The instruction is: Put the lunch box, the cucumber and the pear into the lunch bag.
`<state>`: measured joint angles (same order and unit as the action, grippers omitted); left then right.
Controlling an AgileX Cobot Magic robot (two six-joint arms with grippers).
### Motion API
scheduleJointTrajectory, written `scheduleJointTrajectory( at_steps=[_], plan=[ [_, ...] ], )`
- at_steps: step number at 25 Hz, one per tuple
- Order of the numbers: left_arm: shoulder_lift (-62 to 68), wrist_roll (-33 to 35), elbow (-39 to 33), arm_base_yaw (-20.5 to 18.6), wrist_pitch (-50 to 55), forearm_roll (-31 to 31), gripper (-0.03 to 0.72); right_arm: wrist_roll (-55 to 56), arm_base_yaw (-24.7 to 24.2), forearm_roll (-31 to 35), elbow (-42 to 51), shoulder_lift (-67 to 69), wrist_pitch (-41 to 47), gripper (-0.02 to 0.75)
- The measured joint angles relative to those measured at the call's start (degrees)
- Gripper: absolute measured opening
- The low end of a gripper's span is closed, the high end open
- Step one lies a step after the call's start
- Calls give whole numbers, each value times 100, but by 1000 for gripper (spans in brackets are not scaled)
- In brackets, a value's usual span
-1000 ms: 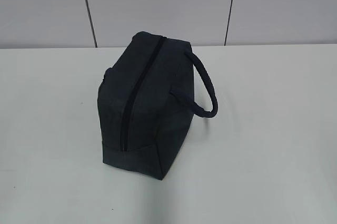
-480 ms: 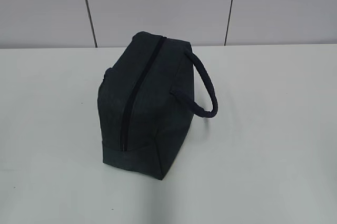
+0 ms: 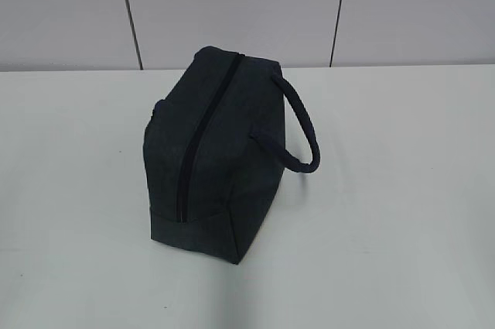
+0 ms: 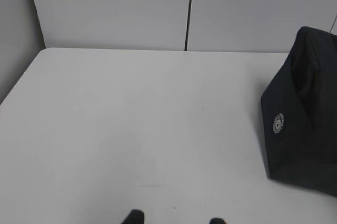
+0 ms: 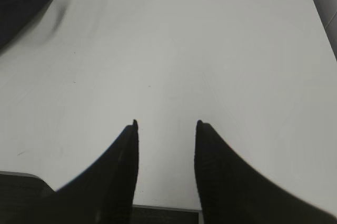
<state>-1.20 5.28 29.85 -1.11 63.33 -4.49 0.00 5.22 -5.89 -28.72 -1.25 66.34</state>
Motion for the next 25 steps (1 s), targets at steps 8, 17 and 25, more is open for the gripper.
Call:
scheduleJointTrajectory(
  at_steps=[8,17,25],
  plan=[
    [0,187,0,0,10,-103,242,0,0,0,0,0,0,293],
    [0,191,0,0,10,-109,242,0,0,0,0,0,0,293],
    [0,191,0,0,10,-109,241,0,0,0,0,0,0,293]
  ],
)
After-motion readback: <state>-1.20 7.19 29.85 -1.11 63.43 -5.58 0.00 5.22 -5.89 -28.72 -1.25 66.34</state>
